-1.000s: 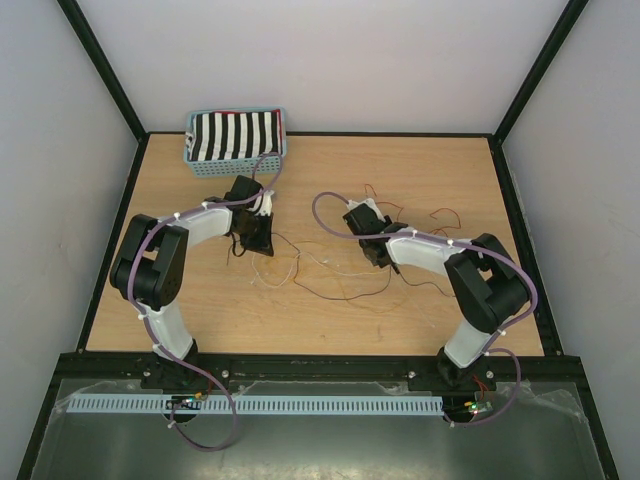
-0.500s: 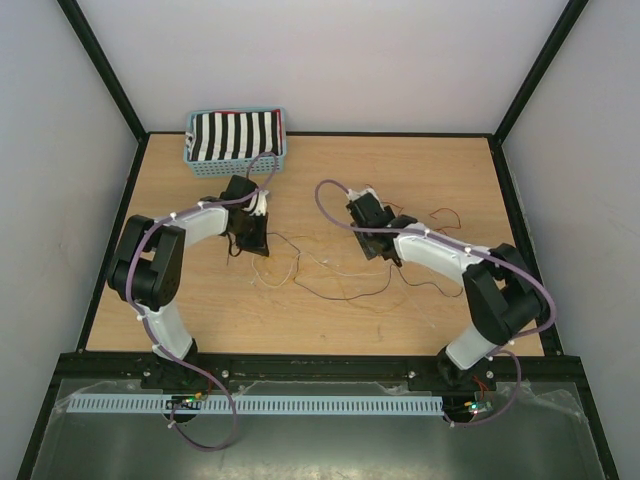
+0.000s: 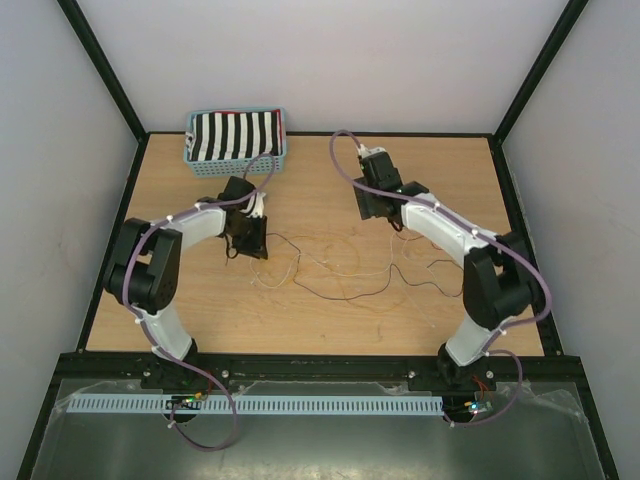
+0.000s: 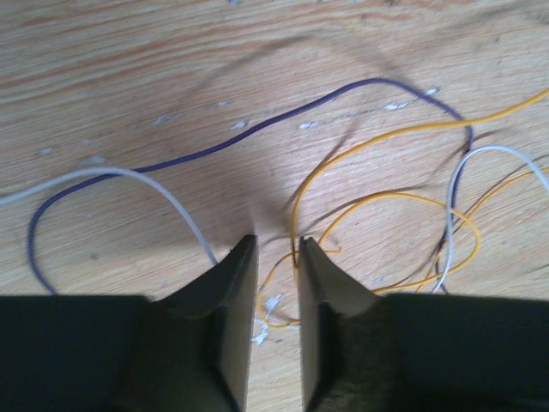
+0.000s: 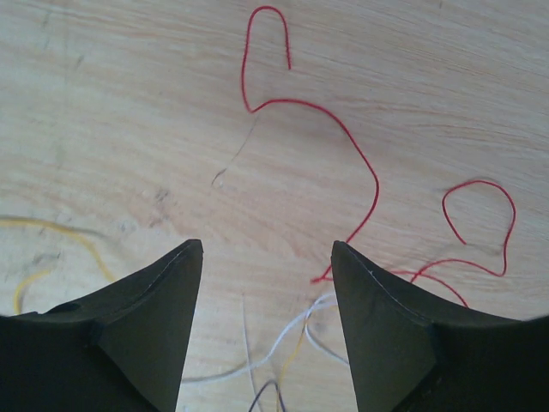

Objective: Zip-tie the wires
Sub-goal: Adjust the cable at the center of the board, then pick up the cable at the center of the board.

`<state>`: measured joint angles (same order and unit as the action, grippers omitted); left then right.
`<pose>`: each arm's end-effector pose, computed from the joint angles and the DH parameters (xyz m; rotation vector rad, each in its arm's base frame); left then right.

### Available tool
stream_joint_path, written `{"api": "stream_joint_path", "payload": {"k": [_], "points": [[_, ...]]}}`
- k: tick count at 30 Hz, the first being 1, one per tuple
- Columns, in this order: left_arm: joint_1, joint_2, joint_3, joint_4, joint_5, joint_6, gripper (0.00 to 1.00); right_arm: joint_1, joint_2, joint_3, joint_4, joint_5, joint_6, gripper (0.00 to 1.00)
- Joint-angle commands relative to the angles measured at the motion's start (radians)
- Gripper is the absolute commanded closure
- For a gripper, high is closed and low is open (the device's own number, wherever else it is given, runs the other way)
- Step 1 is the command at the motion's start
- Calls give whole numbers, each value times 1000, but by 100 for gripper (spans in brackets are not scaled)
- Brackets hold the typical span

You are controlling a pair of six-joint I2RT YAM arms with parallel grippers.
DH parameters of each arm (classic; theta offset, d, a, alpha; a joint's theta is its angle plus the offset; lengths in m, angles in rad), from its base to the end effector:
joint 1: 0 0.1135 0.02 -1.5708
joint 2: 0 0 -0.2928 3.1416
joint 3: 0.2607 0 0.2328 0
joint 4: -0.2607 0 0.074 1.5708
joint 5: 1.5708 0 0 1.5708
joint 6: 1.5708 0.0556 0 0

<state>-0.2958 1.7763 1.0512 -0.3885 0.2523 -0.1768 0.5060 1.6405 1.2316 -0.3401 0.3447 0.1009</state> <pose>0.3253 -0.1137 0.1812 0.2415 2.7062 -0.4828 0.3268 0.1596 0.2852 -0.2869 2.2495 -0.0813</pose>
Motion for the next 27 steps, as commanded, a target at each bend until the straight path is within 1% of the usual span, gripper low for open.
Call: {"api": "stream_joint_path", "payload": {"k": [1,3,6,10,15,17,19,22,25,26,27], "points": [[18,-65,-23,-48,-20,1,65,-63,111,77,-11,-49,44,27],[26,-94,-23,-51,-17,-6,51,-89,141,92,-24,-47,65,27],[43,-133,-22,-58,-5,-16,35,-116,161,79,-38,-14,78,27],[62,-188,-8,-61,31,-29,26,-127,166,47,-38,48,69,27],[68,-244,26,-63,98,-34,13,-134,170,18,-39,70,67,28],[70,-261,31,-65,102,-35,10,-134,159,7,-38,75,72,28],[75,-272,36,-64,106,-37,9,-134,142,1,-38,89,73,28],[75,-292,54,-64,127,-39,8,-136,118,-9,-39,129,74,26],[73,-306,88,-64,154,-44,8,-143,93,-15,-39,136,77,24],[72,-303,104,-63,166,-48,8,-145,83,-17,-38,136,80,21],[69,-295,124,-61,182,-51,8,-147,74,-18,-39,141,81,20]]}}
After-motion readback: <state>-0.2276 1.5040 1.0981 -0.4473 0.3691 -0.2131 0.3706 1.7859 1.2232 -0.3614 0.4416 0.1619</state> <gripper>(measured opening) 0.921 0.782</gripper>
